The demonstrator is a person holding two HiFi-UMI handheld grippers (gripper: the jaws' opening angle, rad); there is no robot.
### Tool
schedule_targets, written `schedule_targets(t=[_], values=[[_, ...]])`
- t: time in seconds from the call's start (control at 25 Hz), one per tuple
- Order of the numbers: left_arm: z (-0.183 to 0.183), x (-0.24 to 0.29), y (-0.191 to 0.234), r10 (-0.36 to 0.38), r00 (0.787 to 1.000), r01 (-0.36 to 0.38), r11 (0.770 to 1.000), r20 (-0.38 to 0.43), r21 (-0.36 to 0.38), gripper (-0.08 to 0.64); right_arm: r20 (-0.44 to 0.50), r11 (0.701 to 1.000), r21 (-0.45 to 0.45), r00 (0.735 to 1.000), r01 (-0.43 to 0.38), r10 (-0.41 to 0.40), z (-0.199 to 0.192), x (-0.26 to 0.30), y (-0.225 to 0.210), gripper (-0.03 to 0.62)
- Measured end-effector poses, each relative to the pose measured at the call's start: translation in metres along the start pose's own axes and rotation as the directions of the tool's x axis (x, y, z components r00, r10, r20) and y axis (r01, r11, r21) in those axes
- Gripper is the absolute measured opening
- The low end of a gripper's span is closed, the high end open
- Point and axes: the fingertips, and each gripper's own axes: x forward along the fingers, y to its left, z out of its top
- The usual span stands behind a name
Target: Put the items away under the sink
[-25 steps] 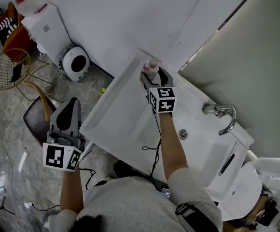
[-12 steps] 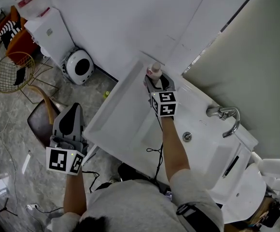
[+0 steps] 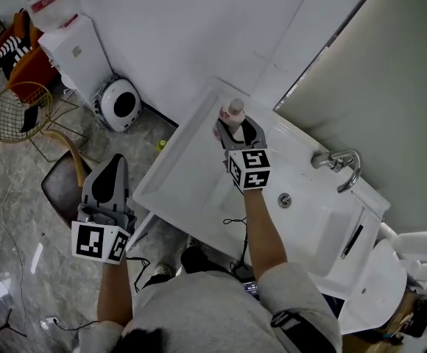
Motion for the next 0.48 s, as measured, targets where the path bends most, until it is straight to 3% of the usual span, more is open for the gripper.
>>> schedule_targets(t=[0.48], values=[[0.025, -0.061, -0.005, -0.100, 0.992, 0.100, 0.995, 0.073, -0.004, -0.002, 0.067, 0.999, -0.012, 0.997, 0.042, -0.041, 0.055, -0.092, 0.075, 0.231]])
